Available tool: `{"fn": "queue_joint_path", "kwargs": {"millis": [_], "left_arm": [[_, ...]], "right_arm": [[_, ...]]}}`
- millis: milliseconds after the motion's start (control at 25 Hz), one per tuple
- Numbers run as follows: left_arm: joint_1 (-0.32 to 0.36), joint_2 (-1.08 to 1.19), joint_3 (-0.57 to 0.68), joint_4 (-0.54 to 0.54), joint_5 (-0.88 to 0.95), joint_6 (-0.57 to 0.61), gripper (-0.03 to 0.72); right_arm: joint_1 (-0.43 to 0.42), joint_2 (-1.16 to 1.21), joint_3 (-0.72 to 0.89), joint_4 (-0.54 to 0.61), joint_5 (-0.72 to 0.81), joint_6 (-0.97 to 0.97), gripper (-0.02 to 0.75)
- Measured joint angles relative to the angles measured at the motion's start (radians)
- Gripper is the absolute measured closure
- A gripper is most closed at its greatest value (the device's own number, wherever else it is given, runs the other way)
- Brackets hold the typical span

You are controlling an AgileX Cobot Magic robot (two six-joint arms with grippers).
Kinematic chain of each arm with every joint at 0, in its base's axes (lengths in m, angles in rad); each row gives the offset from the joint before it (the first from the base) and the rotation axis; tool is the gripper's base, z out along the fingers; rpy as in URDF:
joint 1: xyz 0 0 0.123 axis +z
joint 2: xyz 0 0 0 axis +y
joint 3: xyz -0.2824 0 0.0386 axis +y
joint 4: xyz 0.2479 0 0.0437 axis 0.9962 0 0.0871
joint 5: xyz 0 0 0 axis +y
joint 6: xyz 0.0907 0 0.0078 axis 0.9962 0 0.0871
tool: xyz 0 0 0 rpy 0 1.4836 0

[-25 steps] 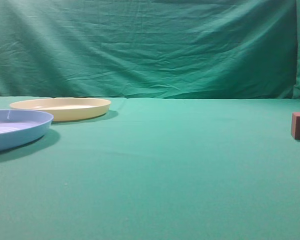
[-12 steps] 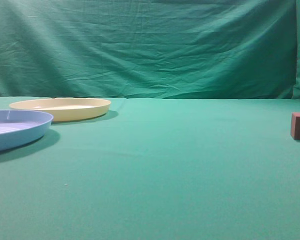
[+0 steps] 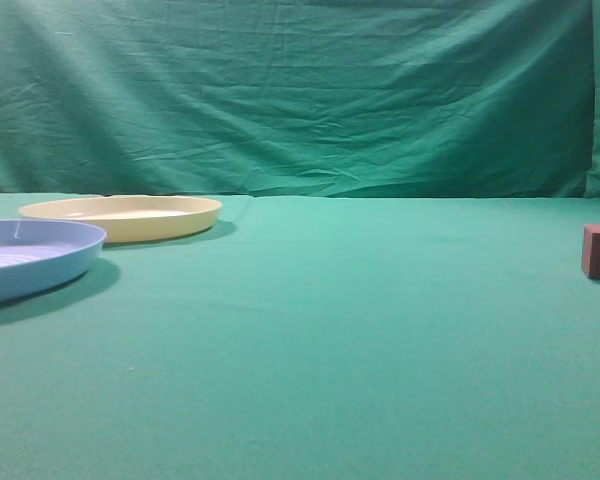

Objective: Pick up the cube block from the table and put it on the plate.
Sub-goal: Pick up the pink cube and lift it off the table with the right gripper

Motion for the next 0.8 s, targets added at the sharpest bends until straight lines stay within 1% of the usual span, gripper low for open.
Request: {"fn": "queue_joint_path", "kwargs": {"millis": [40,80,120,200,240,280,320,360,400,440,480,800], "left_arm": [[0.0,0.0,0.0,0.0,0.0,0.0,0.688],[0.0,0.0,0.0,0.0,0.0,0.0,0.688],[0.0,0.0,0.0,0.0,0.0,0.0,0.688],[0.0,0.0,0.0,0.0,0.0,0.0,0.688],[0.0,0.0,0.0,0.0,0.0,0.0,0.688],[0.0,0.0,0.0,0.0,0.0,0.0,0.688],[0.0,0.0,0.0,0.0,0.0,0.0,0.688],[0.0,0.0,0.0,0.0,0.0,0.0,0.688],[0.0,0.0,0.0,0.0,0.0,0.0,0.688],[0.0,0.0,0.0,0.0,0.0,0.0,0.688],[0.0,0.0,0.0,0.0,0.0,0.0,0.688],[0.0,0.0,0.0,0.0,0.0,0.0,0.688]], "right_arm": [[0.002,0.053,-0.017,-0.002,0.013,-0.044,0.738],[0.021,0.134,-0.043,-0.004,0.033,-0.119,0.688],[0.03,0.168,-0.053,-0.004,0.036,-0.144,0.595],[0.047,0.247,-0.075,-0.006,0.036,-0.176,0.465],[0.047,0.247,-0.075,-0.006,0.036,-0.176,0.465],[0.051,0.284,-0.087,-0.006,0.026,-0.184,0.367],[0.051,0.321,-0.094,-0.006,0.016,-0.185,0.293],[0.051,0.38,-0.113,-0.006,-0.013,-0.177,0.15],[0.051,0.416,-0.123,-0.006,-0.023,-0.165,0.106],[0.051,0.46,-0.133,-0.006,-0.04,-0.143,0.081],[0.051,0.492,-0.142,-0.006,-0.052,-0.131,0.092],[0.051,0.752,-0.237,-0.006,-0.12,-0.101,0.092]]}}
